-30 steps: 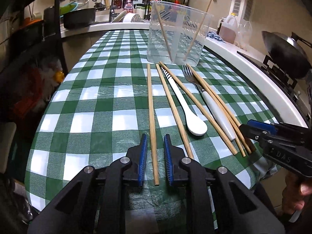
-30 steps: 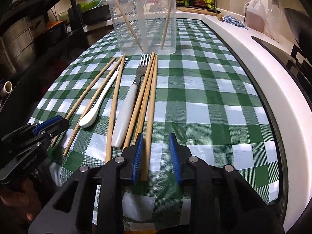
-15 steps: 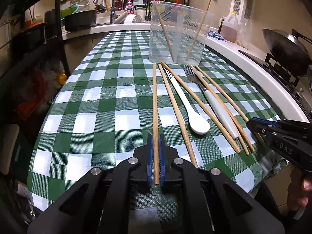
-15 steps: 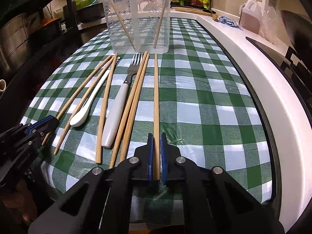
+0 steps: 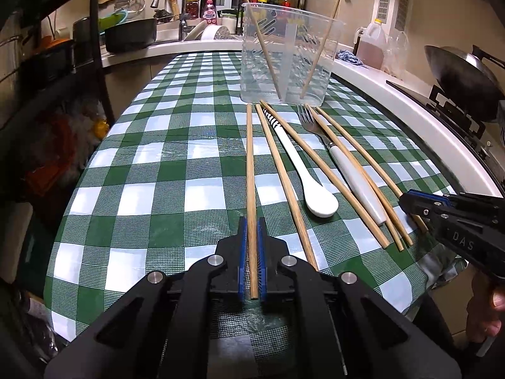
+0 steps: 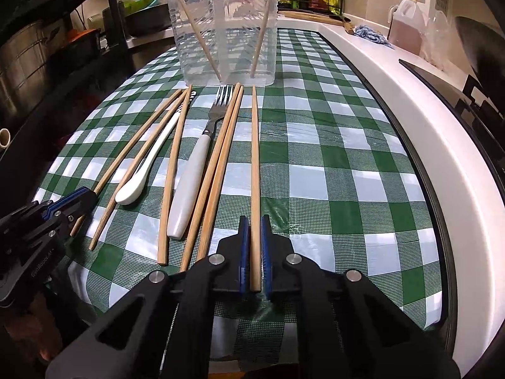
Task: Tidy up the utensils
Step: 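Close the right tool on a chopstick while the left tool grasps another chopstick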
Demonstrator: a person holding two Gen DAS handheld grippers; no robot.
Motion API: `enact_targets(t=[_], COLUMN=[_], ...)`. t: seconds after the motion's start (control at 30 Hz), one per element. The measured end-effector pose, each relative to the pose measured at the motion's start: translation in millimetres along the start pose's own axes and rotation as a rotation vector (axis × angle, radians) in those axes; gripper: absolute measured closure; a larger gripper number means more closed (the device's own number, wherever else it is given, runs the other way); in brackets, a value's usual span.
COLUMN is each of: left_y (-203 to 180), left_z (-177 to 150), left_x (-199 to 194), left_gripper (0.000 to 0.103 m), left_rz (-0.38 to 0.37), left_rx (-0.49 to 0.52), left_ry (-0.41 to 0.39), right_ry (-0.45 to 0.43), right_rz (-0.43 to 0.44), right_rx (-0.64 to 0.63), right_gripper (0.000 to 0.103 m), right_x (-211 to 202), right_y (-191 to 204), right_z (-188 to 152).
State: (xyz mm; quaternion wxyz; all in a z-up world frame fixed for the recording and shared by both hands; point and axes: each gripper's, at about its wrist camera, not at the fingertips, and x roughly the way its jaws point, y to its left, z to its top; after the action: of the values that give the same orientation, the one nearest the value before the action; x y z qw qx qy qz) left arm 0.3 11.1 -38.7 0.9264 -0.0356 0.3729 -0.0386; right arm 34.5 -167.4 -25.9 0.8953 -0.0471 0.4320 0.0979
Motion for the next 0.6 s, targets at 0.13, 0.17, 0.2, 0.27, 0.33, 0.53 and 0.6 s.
enact_targets(t=[0.13, 0.17, 0.2, 0.27, 0.33, 0.53, 0.6], left_y=[0.0, 0.1, 0.2, 0.3, 0.2, -0.3, -0.3], left_z=[0.1, 0.2, 0.2, 0.2, 0.1, -0.1, 0.4], left_x=[0.1, 0.2, 0.1, 0.1, 0.1, 0.0, 0.5], left_gripper=[0.097, 0.097, 0.097, 0.097, 0.097, 0.097, 0.097], left_rz=[0.001, 0.002, 0.002, 0.002, 0.002, 0.002, 0.003], left_rx=[0.002, 0.002, 0.002, 0.002, 0.003, 0.003, 0.007], left_ry=[0.0, -0.001, -0.001, 0.0, 0.0, -0.001, 0.0], right_ry=[-0.001, -0.001, -0.001, 0.0, -0.001, -0.001, -0.001], right_rz=[-0.003, -0.003, -0.004, -0.003, -0.004, -0.006, -0.003], right_rx=[-0.004, -0.005, -0.005, -0.005, -0.005, -0.009, -0.005], right_gripper=[0.093, 0.093, 0.093, 0.094, 0.096, 0.096, 0.096], right_x=[0.0, 0.1, 0.1, 0.1, 0.1, -0.1, -0.3], right_y=[0.4, 0.4, 0.4, 0.6, 0.4, 0.7, 0.3], right_z=[0.0, 0.0, -0.1, 0.0, 0.0, -0.1, -0.1])
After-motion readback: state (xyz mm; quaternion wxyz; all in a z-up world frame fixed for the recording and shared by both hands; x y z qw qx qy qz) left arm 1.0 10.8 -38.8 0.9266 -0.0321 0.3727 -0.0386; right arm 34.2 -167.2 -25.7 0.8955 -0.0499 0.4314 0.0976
